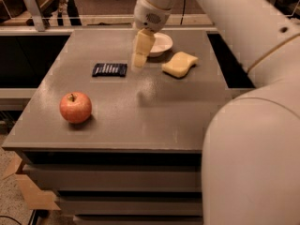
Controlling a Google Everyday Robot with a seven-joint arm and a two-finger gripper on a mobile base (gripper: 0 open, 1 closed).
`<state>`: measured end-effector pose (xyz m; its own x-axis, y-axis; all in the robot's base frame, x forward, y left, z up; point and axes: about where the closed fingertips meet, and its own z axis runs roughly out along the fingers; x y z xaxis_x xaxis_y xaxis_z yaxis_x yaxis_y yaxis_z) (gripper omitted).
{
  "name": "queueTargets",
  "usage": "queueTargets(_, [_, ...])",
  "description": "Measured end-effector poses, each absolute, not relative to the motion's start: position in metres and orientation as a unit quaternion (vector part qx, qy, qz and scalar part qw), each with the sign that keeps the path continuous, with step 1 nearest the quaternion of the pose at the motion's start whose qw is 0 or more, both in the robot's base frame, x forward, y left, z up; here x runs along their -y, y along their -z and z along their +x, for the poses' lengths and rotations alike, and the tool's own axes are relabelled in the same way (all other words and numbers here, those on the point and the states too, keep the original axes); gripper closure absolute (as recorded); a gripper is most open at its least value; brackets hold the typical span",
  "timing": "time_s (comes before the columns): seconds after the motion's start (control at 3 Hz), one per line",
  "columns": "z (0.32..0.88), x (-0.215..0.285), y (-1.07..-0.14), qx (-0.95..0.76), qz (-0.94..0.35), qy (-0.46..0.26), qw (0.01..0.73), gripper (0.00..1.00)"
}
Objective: Move rxbar blueberry near apple
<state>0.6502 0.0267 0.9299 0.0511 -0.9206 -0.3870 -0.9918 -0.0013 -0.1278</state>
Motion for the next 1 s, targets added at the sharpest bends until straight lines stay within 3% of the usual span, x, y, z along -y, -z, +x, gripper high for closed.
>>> queueTargets(1.0, [0.705,-0.126,-0.869,-0.678,-0.698,-0.144,0.178,0.0])
